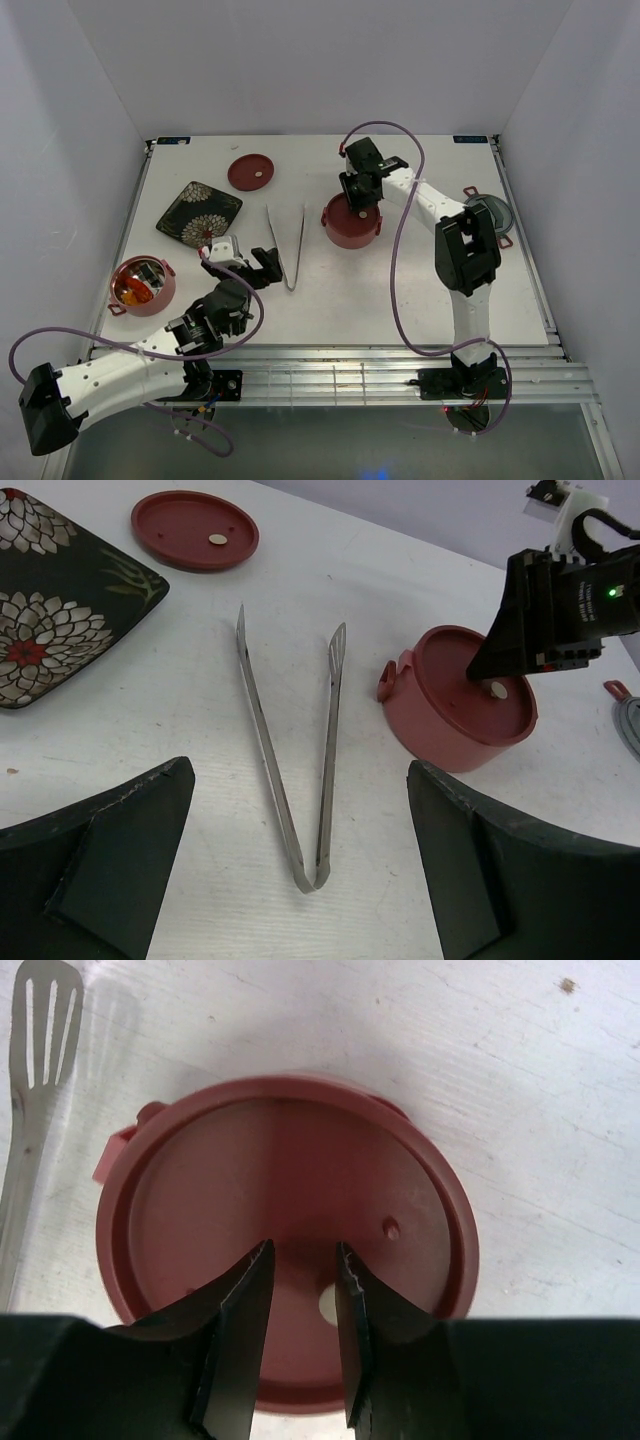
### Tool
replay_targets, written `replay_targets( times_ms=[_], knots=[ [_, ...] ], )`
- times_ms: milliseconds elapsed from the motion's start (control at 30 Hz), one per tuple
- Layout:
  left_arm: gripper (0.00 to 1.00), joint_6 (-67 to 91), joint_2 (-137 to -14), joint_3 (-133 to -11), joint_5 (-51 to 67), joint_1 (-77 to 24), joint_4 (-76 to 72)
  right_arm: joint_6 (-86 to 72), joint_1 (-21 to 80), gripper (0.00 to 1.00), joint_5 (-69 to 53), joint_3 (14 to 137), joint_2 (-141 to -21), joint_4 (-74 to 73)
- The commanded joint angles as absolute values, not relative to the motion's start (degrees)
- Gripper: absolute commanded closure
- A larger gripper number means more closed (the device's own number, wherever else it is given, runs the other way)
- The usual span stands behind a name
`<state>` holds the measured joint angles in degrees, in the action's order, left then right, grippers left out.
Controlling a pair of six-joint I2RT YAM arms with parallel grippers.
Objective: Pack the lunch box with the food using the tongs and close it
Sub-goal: Close the box lid on the packing box, then pick up the box lid from the center of the board.
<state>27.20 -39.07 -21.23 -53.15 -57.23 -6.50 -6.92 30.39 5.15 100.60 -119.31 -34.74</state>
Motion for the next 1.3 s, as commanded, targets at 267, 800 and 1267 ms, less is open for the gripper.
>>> replay_targets(
  times_ms=[267,800,1267],
  knots=[
    [0.03,33.5,-56.1,-39.5,-50.5,-53.8,5.3,-10.2,31.7,0.64,-3.4,84.8,-96.0,-28.3],
    [0.07,35.7,-72.4,-68.6,-26.4,-11.1,42.0,-16.3,39.2,0.63,-11.7,57.3,-72.5,-12.0],
    [0.13,31.7,-67.9,-56.6,-25.8,5.0,45.5,-17.4,39.2,0.62,-15.9,55.4,-67.4,-9.4]
  ],
)
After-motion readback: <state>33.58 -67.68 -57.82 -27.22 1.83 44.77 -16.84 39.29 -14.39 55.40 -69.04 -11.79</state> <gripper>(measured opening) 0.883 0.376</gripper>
